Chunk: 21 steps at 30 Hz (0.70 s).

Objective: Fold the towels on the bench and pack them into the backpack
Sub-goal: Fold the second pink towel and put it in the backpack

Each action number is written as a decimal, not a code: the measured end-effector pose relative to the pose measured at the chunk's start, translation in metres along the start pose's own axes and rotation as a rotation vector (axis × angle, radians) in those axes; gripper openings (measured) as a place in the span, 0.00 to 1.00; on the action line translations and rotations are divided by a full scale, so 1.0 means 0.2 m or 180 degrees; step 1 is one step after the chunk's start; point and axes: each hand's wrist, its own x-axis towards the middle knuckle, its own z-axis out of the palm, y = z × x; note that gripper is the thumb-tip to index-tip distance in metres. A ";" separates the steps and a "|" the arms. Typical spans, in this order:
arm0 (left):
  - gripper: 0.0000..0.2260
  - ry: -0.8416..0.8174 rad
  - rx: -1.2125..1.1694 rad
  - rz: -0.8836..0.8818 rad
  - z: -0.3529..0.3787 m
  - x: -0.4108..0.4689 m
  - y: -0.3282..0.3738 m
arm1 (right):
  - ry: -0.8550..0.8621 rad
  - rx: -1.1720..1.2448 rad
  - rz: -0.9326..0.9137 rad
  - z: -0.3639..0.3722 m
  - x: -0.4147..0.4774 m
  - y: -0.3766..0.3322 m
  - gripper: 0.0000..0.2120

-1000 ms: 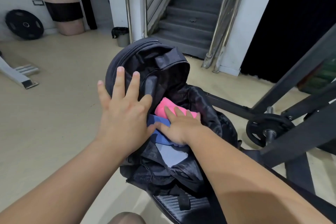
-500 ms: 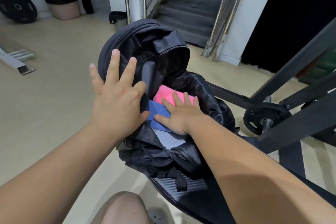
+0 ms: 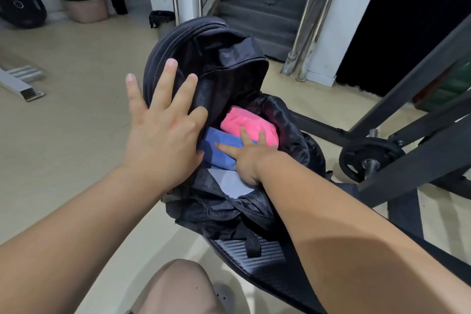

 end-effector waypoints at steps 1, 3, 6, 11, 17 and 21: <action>0.23 0.0012 0.0021 -0.0004 0.01 0.00 -0.01 | 0.0001 -0.0068 0.0027 -0.02 0.02 0.01 0.53; 0.22 0.0048 0.0067 0.0001 0.02 -0.01 -0.02 | -0.0018 -0.0208 0.0047 -0.05 0.07 0.01 0.53; 0.19 0.0091 0.0085 0.0019 0.03 -0.02 -0.03 | -0.0046 -0.0277 0.0009 -0.07 0.12 0.02 0.52; 0.20 0.0166 -0.0018 0.0084 0.02 -0.02 -0.01 | 0.0034 -0.0082 -0.0300 -0.02 0.06 0.02 0.36; 0.21 0.0270 -0.0146 0.0149 0.02 -0.01 0.03 | 0.0399 -0.0274 -0.0889 -0.05 -0.19 -0.02 0.30; 0.18 0.0358 -0.0145 0.0212 0.05 -0.04 0.06 | -0.0047 -0.0516 -0.1240 -0.03 -0.32 -0.10 0.17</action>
